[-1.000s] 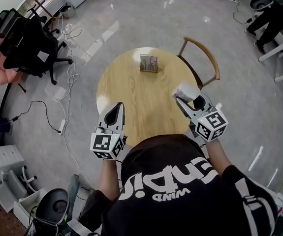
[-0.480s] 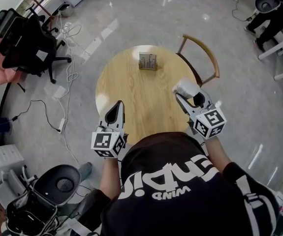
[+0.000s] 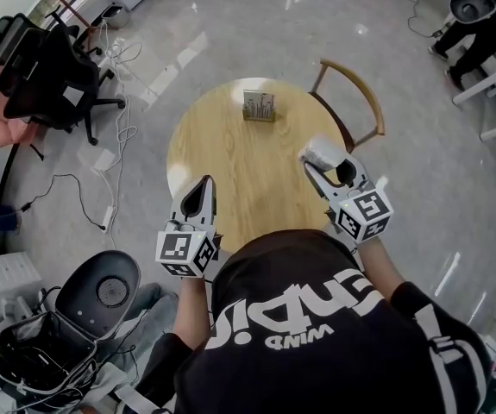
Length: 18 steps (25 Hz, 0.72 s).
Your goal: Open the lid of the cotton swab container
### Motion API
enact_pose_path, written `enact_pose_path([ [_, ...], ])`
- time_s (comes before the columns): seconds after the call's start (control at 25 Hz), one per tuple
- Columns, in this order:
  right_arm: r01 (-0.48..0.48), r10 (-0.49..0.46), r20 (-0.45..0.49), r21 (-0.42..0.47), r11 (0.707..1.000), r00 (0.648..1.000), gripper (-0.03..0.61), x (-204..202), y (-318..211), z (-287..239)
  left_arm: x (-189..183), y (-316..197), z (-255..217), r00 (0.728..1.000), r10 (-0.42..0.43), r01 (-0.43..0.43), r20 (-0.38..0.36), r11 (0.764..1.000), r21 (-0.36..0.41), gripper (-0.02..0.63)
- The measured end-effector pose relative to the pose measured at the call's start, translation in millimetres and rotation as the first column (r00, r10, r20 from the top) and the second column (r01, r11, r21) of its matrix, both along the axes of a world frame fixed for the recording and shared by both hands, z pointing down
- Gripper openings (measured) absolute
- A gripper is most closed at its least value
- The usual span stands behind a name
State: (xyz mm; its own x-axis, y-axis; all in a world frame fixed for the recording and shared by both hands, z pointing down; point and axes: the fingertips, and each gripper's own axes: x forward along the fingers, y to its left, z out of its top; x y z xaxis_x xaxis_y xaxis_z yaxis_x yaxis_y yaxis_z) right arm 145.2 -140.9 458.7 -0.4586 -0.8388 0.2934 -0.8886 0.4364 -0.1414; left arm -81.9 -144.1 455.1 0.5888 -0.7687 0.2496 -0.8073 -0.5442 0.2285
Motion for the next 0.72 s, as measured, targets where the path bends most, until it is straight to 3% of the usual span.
enact_pose_path([
  [0.72, 0.022, -0.022, 0.004, -0.001, 1.0, 1.0, 0.24, -5.8, 0.9, 3.0, 0.4, 2.5, 3.5, 1.0, -0.008, 0.008, -0.002, 1.0, -0.002, 0.009],
])
